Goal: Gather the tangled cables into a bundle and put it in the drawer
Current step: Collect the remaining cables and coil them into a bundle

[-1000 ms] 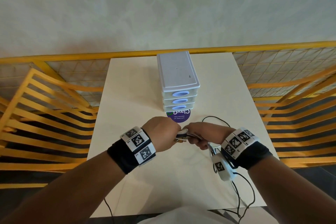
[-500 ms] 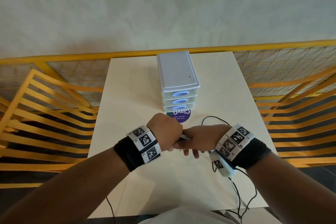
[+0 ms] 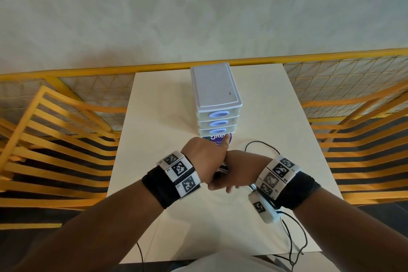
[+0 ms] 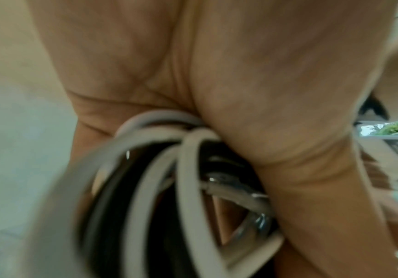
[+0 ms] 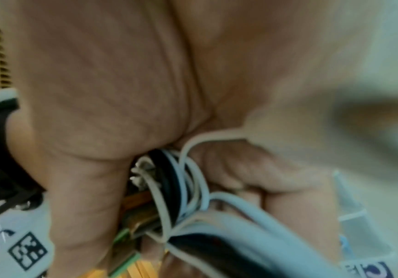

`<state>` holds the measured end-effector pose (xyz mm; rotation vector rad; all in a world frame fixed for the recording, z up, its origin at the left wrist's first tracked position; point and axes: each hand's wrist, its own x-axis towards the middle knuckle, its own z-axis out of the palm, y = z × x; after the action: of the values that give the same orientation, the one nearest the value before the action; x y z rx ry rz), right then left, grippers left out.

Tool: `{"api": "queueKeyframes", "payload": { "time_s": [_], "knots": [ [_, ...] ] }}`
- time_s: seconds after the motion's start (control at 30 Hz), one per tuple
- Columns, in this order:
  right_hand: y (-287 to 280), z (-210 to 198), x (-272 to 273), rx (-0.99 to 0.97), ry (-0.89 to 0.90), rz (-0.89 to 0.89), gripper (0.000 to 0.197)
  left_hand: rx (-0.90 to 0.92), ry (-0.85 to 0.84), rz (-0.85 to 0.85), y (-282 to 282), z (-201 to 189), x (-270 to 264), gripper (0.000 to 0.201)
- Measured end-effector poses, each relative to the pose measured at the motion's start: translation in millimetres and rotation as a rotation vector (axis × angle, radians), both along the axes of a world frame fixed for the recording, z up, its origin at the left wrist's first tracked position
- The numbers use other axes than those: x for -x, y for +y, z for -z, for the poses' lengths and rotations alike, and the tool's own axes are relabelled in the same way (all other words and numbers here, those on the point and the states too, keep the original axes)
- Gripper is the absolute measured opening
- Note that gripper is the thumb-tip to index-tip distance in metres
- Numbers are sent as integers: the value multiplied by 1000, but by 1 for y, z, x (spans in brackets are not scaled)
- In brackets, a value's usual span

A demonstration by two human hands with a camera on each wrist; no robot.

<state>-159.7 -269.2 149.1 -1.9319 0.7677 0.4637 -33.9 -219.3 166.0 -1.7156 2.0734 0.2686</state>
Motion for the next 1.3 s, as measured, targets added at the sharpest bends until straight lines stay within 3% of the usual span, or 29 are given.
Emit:
{"api": "queueKeyframes", "payload": {
  "time_s": [0.1,0.23,0.37,0.5,0.57,0.67,0.83,0.97,1.1,1.2,1.3],
  "knots": [
    [-1,0,5,-22,45,-35,18,-29,64,-8,4,-1,3,121],
    [1,1,6,-41,88,5,12,-8,82,34,7,1,3,116],
    [3,2,7,10,100,41,18,-15,110,53,6,1,-4,109],
    [1,0,8,25,84,29,10,-33,97,58,6,1,-9,121],
    [0,-3,8,51,97,34,16,-30,50,37,6,2,-10,110],
    [0,-8,7,102,88,18,9,-8,53,34,5,3,-12,64],
    [2,-15,5,226,90,-66,22,17,72,50,7,16,-4,75],
    [5,-8,4,223,35,-23,24,11,75,-8,5,11,-1,54],
    [2,-5,8,160,37,-72,11,-49,81,1,8,6,-2,94],
    [-3,-3,12,37,56,-73,6,-41,198,8,8,3,-5,107],
    [-7,0,14,-19,72,-35,16,-26,342,3,8,0,-10,115]
  ]
}}
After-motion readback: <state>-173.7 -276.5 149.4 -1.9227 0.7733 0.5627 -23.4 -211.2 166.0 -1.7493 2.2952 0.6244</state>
